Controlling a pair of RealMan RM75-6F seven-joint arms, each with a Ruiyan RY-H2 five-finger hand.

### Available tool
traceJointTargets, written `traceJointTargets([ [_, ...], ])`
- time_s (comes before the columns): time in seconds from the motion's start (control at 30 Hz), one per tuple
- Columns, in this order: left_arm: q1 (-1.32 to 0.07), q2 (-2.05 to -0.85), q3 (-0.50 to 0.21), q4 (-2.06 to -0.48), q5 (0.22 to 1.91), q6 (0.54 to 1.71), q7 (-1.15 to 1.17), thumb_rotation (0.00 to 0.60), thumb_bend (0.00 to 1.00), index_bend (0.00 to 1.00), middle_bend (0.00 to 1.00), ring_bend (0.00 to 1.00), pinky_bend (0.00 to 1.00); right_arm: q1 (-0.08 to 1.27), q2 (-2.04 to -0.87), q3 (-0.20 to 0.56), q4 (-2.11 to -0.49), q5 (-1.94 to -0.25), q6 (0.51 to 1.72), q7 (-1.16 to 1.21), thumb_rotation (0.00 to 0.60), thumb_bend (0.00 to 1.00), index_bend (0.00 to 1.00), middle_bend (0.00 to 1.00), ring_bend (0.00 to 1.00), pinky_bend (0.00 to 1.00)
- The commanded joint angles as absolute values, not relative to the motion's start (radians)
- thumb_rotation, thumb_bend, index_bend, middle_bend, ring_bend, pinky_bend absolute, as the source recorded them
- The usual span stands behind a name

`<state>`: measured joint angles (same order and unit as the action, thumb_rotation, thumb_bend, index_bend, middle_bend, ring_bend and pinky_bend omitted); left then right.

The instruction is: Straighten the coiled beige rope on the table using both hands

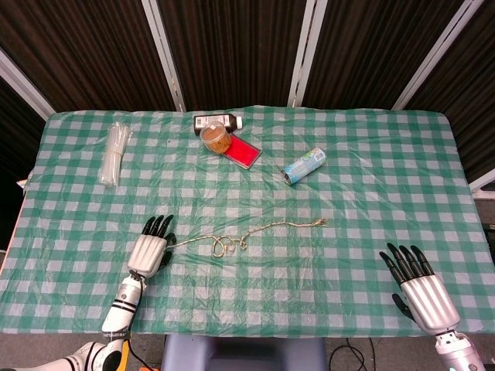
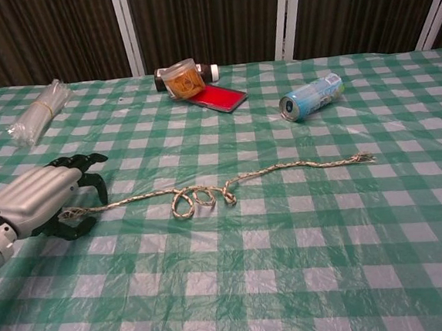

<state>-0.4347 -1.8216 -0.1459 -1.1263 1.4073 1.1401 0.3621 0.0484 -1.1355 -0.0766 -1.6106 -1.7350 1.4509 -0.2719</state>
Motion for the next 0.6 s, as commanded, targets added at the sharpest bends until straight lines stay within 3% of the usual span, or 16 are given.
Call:
traceJointTargets([
  [0.03, -0.437, -1.828, -0.144, -1.112, 1.405, 1.155, 0.352, 0.600, 0.42, 0.46, 0.06, 0.00, 0.10, 0.049, -1.135, -0.077, -1.611, -1.733, 1.449, -0.272, 0.600, 0.39, 0.00, 0.00, 0.00, 0.00],
  [0.6, -0.444, -1.829, -0.129, -1.091, 1.384, 1.169, 0.333, 0.600, 0.44, 0.62, 0.11, 0.00, 0.11, 0.055, -1.143, -0.080, -1.611, -1.730, 1.439, -0.289, 0.600, 0.39, 0.00, 0.00, 0.00, 0.00],
])
